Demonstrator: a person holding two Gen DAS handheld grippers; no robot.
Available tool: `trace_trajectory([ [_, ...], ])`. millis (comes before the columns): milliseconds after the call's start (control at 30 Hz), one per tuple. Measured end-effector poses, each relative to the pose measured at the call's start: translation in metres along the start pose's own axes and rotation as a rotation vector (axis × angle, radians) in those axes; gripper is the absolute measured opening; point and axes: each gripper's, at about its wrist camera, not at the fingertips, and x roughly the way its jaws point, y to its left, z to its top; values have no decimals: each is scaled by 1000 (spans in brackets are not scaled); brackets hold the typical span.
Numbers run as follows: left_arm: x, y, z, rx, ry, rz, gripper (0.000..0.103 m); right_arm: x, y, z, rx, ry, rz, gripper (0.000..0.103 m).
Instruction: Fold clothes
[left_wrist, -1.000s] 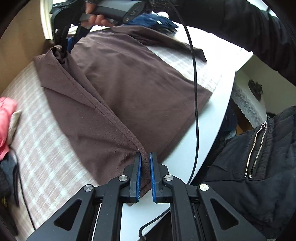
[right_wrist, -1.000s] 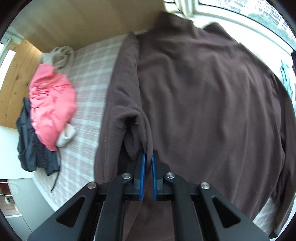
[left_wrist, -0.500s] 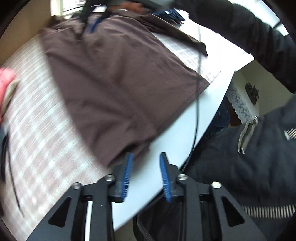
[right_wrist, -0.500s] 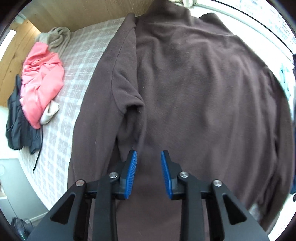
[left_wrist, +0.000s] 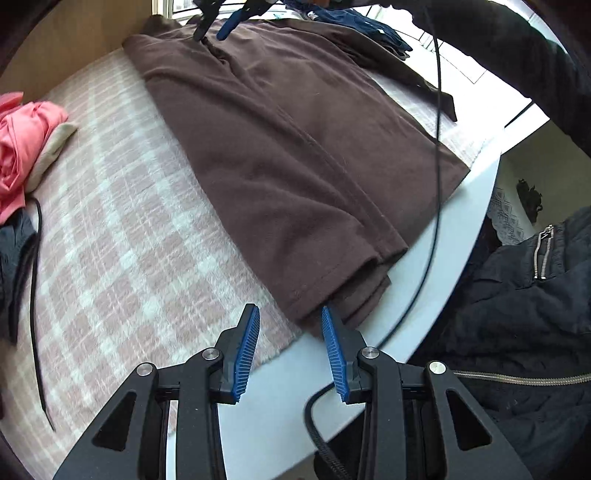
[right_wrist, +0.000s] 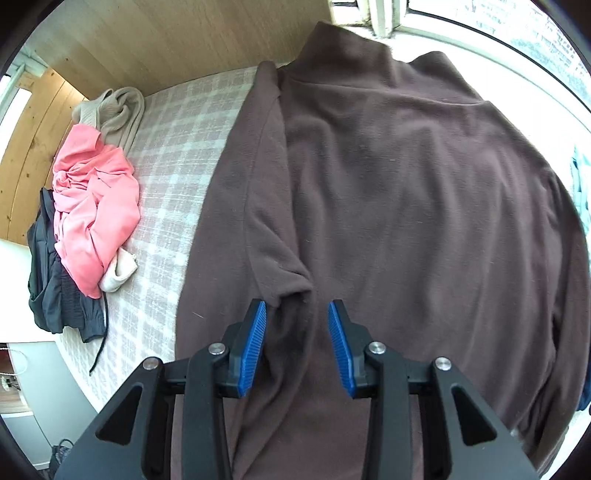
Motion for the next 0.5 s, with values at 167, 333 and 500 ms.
trace_trajectory([
  [167,2,-6,-1,18,-9,-14,33,7,3,3,-11,8,-5,35],
  [333,3,-12,-3,28,-22,4,33,13,7,11,-3,13,-2,35],
  [500,5,-7,-4,10,-38,-3,13,15,9,26,-3,12,8,35],
])
